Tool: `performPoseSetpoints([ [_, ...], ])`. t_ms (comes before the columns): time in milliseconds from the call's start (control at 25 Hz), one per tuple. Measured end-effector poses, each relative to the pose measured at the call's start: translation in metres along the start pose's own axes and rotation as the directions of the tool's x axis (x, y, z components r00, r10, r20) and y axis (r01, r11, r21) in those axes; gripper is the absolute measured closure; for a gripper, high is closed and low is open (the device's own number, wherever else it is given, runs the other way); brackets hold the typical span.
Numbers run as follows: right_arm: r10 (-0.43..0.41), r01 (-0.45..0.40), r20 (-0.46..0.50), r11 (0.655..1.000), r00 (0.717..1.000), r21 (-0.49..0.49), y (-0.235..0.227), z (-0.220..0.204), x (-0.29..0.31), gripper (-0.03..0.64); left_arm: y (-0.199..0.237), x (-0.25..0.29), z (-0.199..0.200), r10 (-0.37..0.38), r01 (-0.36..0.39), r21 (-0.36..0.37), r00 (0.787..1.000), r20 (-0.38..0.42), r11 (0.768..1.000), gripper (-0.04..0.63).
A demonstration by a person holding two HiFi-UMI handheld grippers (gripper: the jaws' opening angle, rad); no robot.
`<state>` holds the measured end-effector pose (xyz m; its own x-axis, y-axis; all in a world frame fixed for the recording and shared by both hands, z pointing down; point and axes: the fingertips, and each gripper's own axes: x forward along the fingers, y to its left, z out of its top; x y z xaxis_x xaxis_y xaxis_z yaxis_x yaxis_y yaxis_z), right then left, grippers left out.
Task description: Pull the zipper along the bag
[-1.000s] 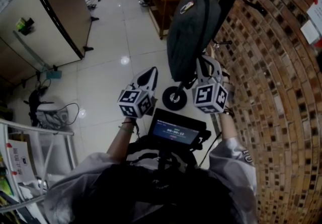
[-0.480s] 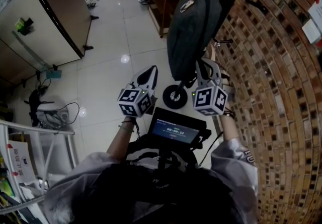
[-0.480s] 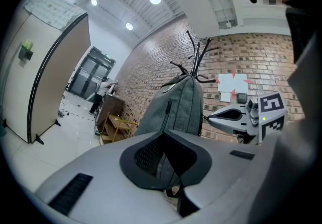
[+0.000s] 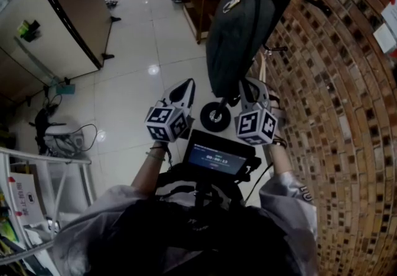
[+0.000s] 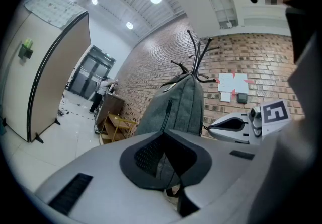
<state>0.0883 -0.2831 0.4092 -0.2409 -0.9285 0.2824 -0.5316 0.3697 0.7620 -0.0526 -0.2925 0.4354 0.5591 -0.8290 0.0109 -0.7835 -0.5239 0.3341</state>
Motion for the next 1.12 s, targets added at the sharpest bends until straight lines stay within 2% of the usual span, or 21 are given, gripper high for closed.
performPoseSetpoints([
  [320,0.01,-0.01,-0.005,1.0,1.0,0.018,0.01,-0.006,0.003,0.594,-0.003,0.001,-0.006,-0.009,0.01,0.004,0.999,-0.032,1.0,0.588],
  [440,0.002,-0.002,0.002,0.999,1.0,0.04,0.01,-0.005,0.004,0.592,-0.003,0.002,-0.002,-0.009,0.009,0.004,1.0,-0.014,1.0,0.588],
  [560,-0.021,0.018,0.025,0.993,0.999,0.121,0.005,-0.005,0.005,0.591,-0.002,0.002,-0.001,-0.006,0.006,0.004,1.0,-0.005,1.0,0.588],
  [680,-0.028,0.008,0.072,0.963,0.997,0.271,0.006,-0.004,0.005,0.583,0.0,0.002,-0.002,-0.002,0.002,0.004,1.0,-0.007,1.0,0.588],
  [800,-0.023,-0.029,0.118,0.909,0.993,0.416,0.011,-0.005,-0.001,0.568,0.001,0.002,-0.003,0.002,-0.002,0.005,1.0,-0.008,1.0,0.588],
  [920,-0.035,-0.046,0.137,0.836,0.99,0.547,0.014,-0.011,-0.009,0.568,0.001,0.002,-0.003,0.002,-0.001,0.005,1.0,-0.01,1.0,0.588],
  [1000,-0.054,-0.06,0.155,0.76,0.986,0.647,0.013,-0.015,-0.016,0.569,-0.001,0.002,-0.003,-0.002,0.002,0.006,1.0,-0.01,1.0,0.588],
  [1120,-0.096,-0.077,0.171,0.611,0.981,0.788,0.01,-0.023,-0.022,0.606,-0.005,0.005,-0.004,-0.013,0.013,0.009,1.0,-0.014,1.0,0.588],
])
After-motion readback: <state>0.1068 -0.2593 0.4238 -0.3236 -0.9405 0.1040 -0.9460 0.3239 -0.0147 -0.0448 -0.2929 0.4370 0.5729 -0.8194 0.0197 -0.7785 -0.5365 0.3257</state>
